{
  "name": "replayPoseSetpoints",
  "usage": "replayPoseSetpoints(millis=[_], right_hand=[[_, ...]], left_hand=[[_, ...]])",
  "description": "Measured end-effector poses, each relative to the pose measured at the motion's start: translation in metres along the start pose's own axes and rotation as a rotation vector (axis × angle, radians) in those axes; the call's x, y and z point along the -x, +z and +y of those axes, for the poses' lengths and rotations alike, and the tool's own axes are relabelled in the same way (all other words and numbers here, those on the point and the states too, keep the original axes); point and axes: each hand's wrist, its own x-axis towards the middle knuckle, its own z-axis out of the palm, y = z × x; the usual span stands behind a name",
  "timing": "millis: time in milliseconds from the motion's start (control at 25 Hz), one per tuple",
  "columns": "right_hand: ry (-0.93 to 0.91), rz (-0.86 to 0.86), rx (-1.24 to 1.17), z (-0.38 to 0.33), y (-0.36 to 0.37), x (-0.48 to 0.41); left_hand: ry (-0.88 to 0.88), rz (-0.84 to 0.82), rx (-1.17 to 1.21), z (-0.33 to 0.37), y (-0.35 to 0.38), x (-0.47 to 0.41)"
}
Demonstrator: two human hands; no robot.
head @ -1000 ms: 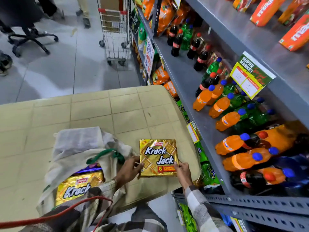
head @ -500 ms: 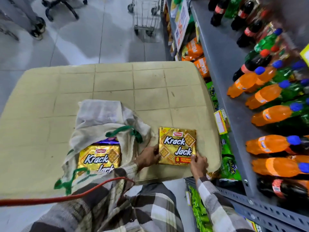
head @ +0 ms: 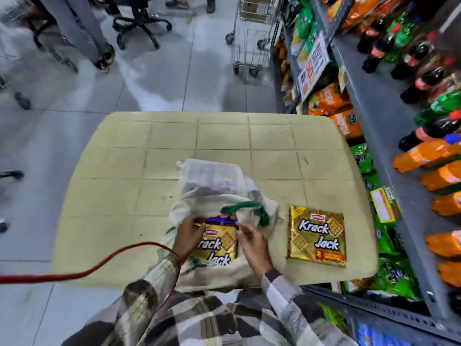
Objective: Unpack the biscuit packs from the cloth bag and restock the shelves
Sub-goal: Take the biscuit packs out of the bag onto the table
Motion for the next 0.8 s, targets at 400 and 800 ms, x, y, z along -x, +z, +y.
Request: replayPoseSetpoints(millis=[400, 800], right_hand=[[0.495, -0.061, 0.300, 0.039, 0.068, 0.000], [0.605, -0.246, 0.147, 0.020, 0.043, -0.006]], left_hand=[[-0.246, -0.054, -0.309, -0.046, -0.018, 0.019], [-0.270, -0.138, 0.054, -0.063, -0.014, 0.009]])
